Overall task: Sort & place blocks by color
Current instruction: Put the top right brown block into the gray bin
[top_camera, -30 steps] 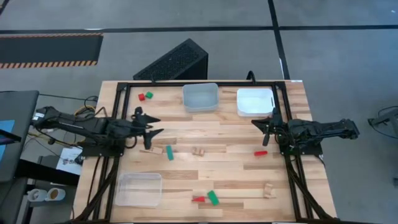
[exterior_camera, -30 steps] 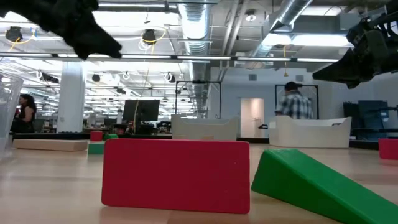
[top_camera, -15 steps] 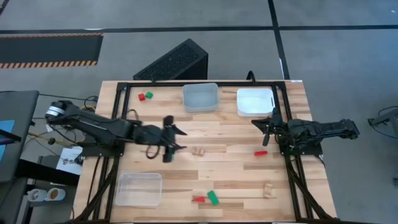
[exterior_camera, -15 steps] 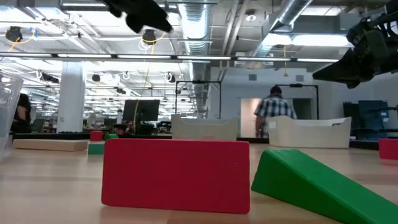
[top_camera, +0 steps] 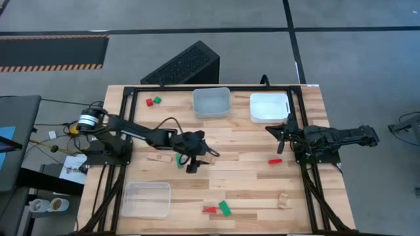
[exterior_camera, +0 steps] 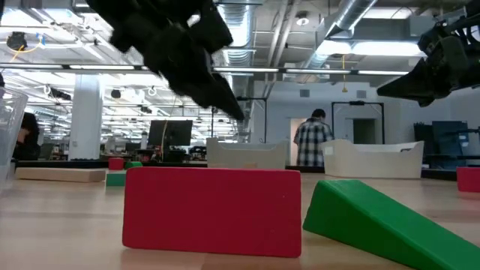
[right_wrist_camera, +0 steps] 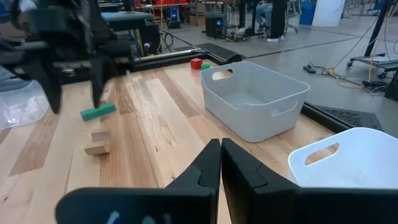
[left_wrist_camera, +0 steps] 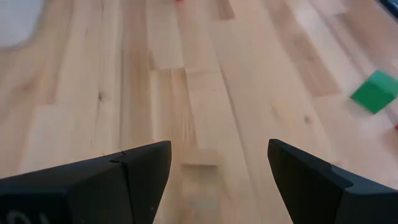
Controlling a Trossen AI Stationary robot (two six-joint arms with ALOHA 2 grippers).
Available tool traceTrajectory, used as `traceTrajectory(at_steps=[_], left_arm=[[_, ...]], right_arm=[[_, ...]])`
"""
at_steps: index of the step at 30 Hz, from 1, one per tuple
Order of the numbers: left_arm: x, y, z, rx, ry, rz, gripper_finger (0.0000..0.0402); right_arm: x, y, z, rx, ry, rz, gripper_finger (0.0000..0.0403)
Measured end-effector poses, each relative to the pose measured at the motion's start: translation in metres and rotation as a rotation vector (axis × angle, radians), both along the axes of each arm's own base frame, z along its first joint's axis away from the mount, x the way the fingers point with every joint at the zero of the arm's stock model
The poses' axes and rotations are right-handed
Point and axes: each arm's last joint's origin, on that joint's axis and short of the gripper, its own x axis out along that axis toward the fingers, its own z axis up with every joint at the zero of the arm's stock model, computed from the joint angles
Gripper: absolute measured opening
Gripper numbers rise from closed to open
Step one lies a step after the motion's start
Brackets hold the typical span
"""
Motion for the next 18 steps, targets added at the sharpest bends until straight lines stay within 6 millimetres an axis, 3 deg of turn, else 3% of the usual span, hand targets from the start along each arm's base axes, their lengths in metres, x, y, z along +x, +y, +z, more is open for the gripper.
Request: traceTrajectory(at_steps=[9,18], left_arm=[[0.014,0.015,-0.039,-0.025,0.042,-0.004,0.0256],[0.010,0.011,-0.044,-0.007,0.105,-0.036,0.0256]], right_arm=[[0.000,0.000,0.000,0.000,0.000,0.000,0.0038],[0.000,0.000,0.000,0.000,0.000,0.000,0.0038]])
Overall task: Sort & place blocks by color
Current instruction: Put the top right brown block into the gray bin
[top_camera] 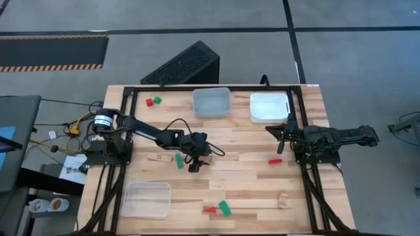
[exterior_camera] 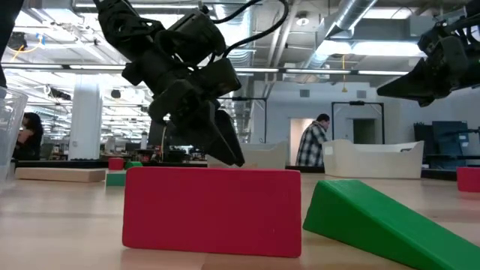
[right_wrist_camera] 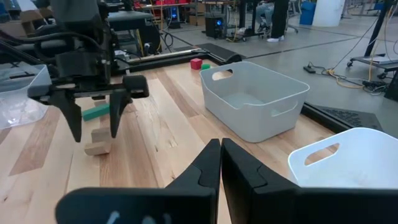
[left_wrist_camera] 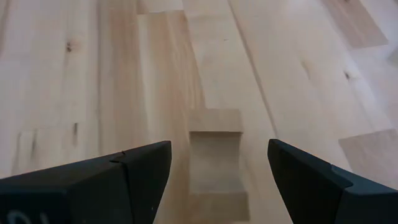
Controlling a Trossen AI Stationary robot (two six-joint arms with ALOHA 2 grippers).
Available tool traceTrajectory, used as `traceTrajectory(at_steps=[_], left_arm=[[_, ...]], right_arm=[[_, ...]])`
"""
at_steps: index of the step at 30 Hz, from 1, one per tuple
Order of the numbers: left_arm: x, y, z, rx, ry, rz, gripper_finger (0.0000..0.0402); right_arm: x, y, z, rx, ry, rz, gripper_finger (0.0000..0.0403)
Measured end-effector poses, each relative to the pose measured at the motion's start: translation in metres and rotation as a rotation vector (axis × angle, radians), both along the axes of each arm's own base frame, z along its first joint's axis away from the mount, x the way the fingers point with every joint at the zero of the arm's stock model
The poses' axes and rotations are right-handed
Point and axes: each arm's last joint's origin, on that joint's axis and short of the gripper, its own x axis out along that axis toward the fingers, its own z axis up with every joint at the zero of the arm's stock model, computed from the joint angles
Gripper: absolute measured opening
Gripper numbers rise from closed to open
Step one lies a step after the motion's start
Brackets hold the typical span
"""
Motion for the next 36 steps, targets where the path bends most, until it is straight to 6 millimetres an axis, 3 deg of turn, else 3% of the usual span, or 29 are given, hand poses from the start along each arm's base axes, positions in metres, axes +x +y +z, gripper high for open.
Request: traceTrajectory(at_steps=[14,23,27,33,36], left_arm=[[-0.009,-0.011,-0.010,0.015,0.039,0.038,0.0256],[0.004,-0.013,-0.029,-0.039,-0.007,0.063,0.0250],[0.006,-0.016,-0.033,-0.045,-0.043,0.062,0.0209],[0.007,-0.015,-0.033,-0.025,-0.050,0.056,0.0098],[0.007,-0.013,-0.032,-0.018,-0.051,0.030,0.0095]], right_arm=[[0.000,0.000,0.000,0.000,0.000,0.000,0.0038],[0.000,0.000,0.000,0.000,0.000,0.000,0.0038],[0.000,0.000,0.000,0.000,0.000,0.000,0.0038],[0.000,0.000,0.000,0.000,0.000,0.000,0.0038],[0.000,0.000,0.000,0.000,0.000,-0.001,0.0038]])
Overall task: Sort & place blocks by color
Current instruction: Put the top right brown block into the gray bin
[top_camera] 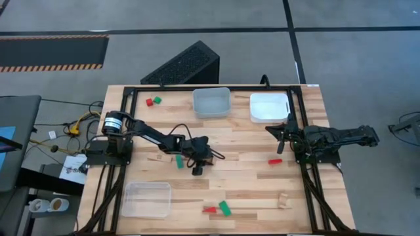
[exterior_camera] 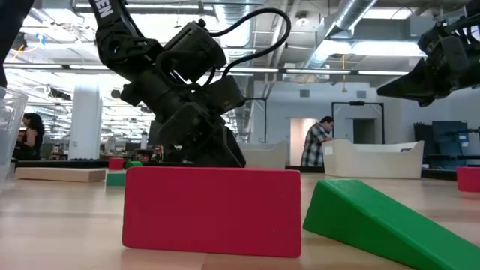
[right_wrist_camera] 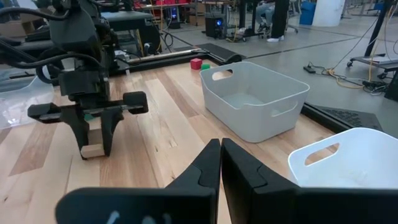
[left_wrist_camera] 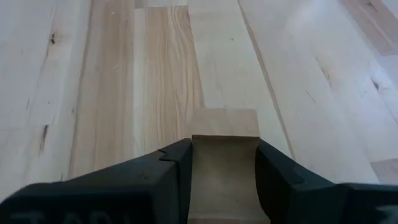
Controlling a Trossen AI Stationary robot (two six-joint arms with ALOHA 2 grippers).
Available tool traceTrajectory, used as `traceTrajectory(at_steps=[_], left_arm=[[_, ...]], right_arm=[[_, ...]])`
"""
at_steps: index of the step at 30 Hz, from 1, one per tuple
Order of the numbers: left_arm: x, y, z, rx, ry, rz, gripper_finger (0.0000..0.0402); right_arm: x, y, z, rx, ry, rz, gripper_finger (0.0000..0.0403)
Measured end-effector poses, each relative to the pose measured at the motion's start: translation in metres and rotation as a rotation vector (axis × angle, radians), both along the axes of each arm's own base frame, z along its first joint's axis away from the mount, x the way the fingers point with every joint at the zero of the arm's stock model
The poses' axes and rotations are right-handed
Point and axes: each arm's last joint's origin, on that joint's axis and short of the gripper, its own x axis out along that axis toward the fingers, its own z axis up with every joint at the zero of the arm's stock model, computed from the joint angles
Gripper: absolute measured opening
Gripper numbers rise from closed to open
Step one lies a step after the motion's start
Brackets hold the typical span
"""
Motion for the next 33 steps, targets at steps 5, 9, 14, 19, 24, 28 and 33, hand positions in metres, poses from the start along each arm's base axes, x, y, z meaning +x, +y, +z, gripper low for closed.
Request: traceTrajectory(at_steps=[5,9,14,19,24,28,33], left_arm=[[-0.004,0.002,0.015,0.007,-0.007,-0.023,0.0095],[-0.009,0.002,0.036,0.032,-0.028,-0.017,0.0095],[-0.014,0.004,0.062,0.085,-0.104,0.018,0.0095],[-0.012,0.004,0.072,0.093,-0.198,-0.004,0.0095],[-0.006,0.001,0.083,0.035,-0.323,-0.068,0.0095],[-0.004,0.000,0.088,0.004,-0.391,-0.089,0.0095],[-0.002,-0.001,0.094,-0.044,-0.440,-0.120,0.0095]], right_arm=[[0.000,0.000,0.000,0.000,0.000,0.000,0.0038],[0.000,0.000,0.000,0.000,0.000,0.001,0.0038],[0.000,0.000,0.000,0.000,0.000,0.000,0.0038],[0.000,0.000,0.000,0.000,0.000,0.000,0.0038],[0.000,0.000,0.000,0.000,0.000,0.000,0.0038],[0.000,0.000,0.000,-0.015,0.006,0.003,0.0038],[0.000,0.000,0.000,-0.029,0.013,0.005,0.0038]])
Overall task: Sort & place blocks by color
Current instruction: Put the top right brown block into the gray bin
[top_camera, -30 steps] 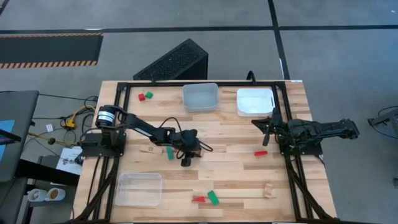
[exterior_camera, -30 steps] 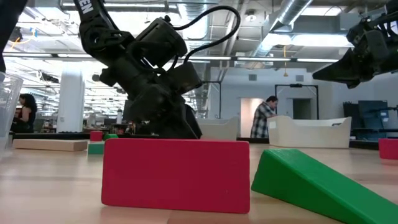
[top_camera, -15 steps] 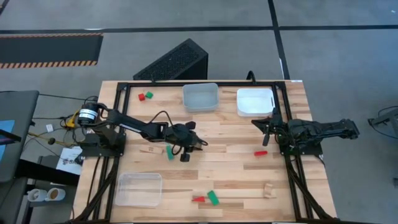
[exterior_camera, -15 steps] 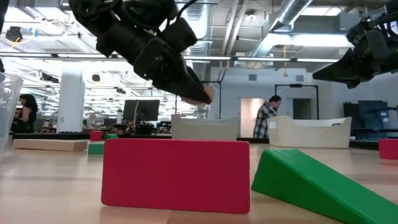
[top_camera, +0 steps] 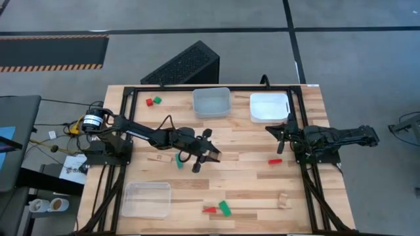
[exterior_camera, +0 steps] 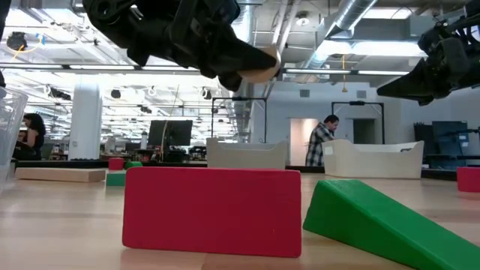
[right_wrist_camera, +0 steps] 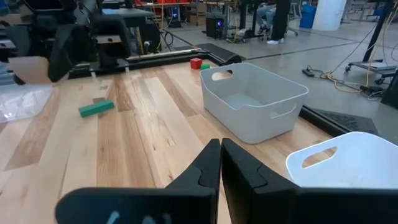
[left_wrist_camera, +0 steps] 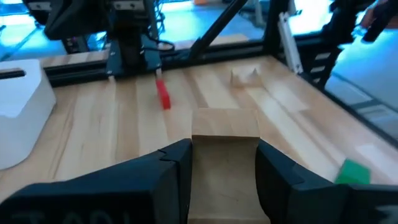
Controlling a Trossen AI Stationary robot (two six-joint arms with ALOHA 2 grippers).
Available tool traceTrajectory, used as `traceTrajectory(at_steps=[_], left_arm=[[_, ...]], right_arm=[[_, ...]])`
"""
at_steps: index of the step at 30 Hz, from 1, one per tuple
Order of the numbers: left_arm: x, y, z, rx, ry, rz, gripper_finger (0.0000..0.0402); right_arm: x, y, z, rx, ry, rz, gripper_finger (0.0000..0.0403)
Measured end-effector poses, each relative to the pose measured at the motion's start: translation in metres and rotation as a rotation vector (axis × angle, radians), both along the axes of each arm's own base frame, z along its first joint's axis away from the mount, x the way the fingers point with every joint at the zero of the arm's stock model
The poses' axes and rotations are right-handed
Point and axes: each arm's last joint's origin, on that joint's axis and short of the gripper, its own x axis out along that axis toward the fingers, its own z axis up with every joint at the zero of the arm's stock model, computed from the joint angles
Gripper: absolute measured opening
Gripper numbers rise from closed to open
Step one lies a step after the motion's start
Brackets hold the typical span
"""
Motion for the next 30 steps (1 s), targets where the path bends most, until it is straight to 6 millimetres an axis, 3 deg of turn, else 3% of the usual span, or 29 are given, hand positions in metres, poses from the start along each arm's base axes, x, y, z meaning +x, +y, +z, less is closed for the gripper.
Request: traceTrajectory(at_steps=[5,11,17,24,30], left_arm=[[-0.001,0.005,0.010,-0.011,-0.050,-0.007,0.0095],[-0.008,0.032,0.033,-0.011,-0.122,0.075,0.0095],[-0.017,0.087,0.039,-0.009,-0.140,0.249,0.0095],[-0.031,0.160,0.027,-0.163,-0.091,0.489,0.0095],[-0.031,0.195,0.016,-0.248,-0.053,0.618,0.0096]], right_arm=[[0.000,0.000,0.000,-0.002,-0.002,0.000,0.0038],[0.001,-0.001,0.006,0.005,-0.083,-0.013,0.0038],[0.002,-0.003,0.015,0.013,-0.172,-0.037,0.0038],[-0.001,-0.013,0.017,0.035,-0.212,-0.245,0.0038],[-0.003,-0.018,0.023,0.002,-0.253,-0.287,0.0038]])
